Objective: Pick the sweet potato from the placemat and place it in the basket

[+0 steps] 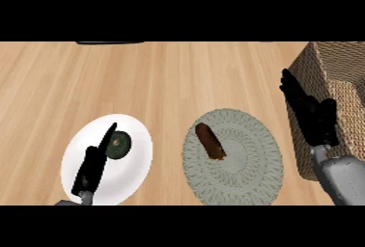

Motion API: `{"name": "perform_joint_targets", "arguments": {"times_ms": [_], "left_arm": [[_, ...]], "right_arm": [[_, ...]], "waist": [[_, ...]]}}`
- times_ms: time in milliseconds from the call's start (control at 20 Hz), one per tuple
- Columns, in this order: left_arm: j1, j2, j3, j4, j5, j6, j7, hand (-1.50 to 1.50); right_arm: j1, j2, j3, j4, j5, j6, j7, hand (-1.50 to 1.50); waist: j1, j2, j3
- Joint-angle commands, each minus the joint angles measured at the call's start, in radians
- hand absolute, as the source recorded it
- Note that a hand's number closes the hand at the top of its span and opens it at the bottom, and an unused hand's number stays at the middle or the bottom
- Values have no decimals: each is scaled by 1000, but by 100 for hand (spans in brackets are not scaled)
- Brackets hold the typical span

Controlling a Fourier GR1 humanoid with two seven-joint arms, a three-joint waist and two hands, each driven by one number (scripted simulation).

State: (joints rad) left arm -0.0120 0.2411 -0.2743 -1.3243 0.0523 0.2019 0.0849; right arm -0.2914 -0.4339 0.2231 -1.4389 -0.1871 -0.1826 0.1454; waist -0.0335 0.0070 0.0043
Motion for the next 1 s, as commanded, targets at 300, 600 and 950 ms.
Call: {"name": "perform_joint_targets", "arguments": {"times_ms": [300,600,950], "left_arm": [[-185,66,-21,-185,-6,-134,-98,0],[-210,112,61,-202,58,-182,-105,0],[-168,139,104,-203,69,-186,-122,0]], "right_arm": [[-260,-90,362,-151,238,355,-134,150],[-124,167,670,-23,593,78,-244,-150],[-281,227,739,-18,1008,-35,174,-150]], "waist": [[157,-13,-12],[67,-6,-4],[32,-25,-8]]}}
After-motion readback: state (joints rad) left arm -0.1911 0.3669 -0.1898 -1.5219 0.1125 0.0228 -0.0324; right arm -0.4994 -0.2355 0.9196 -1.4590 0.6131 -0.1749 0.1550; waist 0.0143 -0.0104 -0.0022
